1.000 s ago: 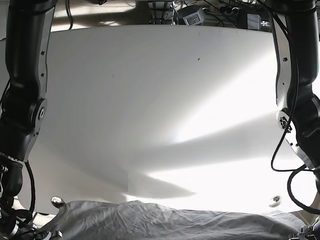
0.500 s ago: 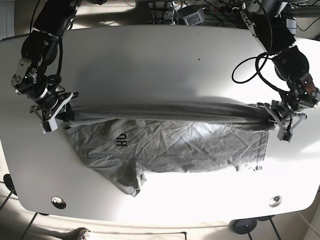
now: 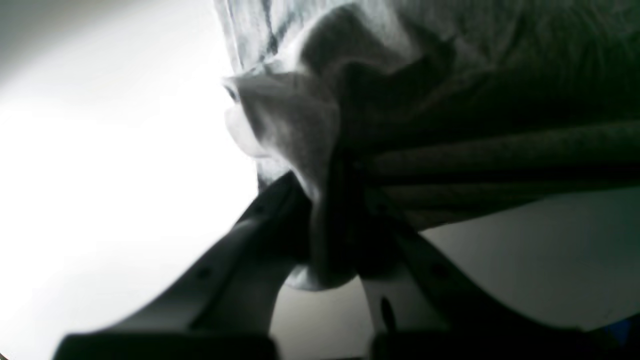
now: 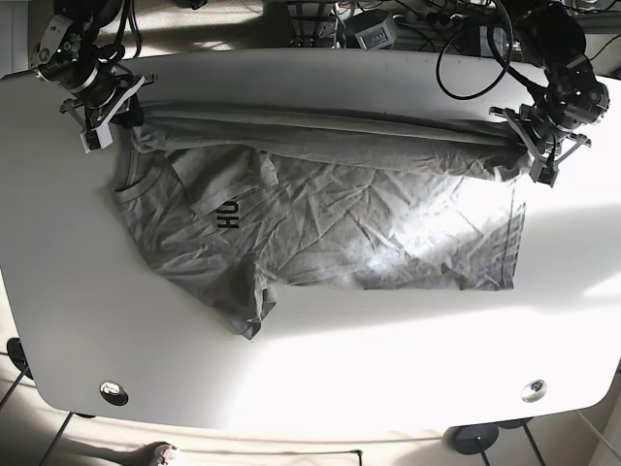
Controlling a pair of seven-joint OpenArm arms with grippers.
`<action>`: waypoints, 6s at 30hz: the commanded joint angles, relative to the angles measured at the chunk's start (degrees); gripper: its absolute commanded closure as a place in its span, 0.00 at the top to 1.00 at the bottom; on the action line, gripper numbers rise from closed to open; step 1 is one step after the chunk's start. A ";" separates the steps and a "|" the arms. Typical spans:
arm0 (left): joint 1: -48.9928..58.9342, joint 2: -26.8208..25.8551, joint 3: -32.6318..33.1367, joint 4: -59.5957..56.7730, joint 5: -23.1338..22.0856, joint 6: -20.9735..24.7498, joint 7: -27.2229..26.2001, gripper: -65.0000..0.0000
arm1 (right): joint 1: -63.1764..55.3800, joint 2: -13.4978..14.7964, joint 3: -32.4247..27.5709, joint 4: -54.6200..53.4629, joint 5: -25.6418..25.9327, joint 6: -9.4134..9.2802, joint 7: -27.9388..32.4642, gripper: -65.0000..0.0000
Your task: Fold the T-shirt properly
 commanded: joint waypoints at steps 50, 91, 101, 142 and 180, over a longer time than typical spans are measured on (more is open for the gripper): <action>-33.23 -5.37 2.76 -28.25 1.25 16.36 -14.92 0.65 | 37.97 1.55 -14.91 -41.66 -14.55 -0.34 17.59 0.36; -30.33 -3.52 9.26 -21.84 0.82 8.71 -9.03 0.00 | 33.31 0.32 -14.73 -22.50 -14.20 -0.34 12.67 0.03; -47.91 -3.35 18.05 -14.01 1.17 8.97 -3.23 0.00 | 51.51 5.51 -16.14 -17.66 -14.29 -0.34 1.24 0.03; -3.96 -1.32 1.35 -4.60 1.17 0.40 -9.47 0.00 | 4.30 7.36 -4.27 -2.81 4.35 -0.34 -2.63 0.07; 7.56 -3.79 -0.67 -9.79 -6.92 0.40 -17.65 0.14 | -0.10 2.70 3.55 -11.69 4.09 -0.34 2.47 0.04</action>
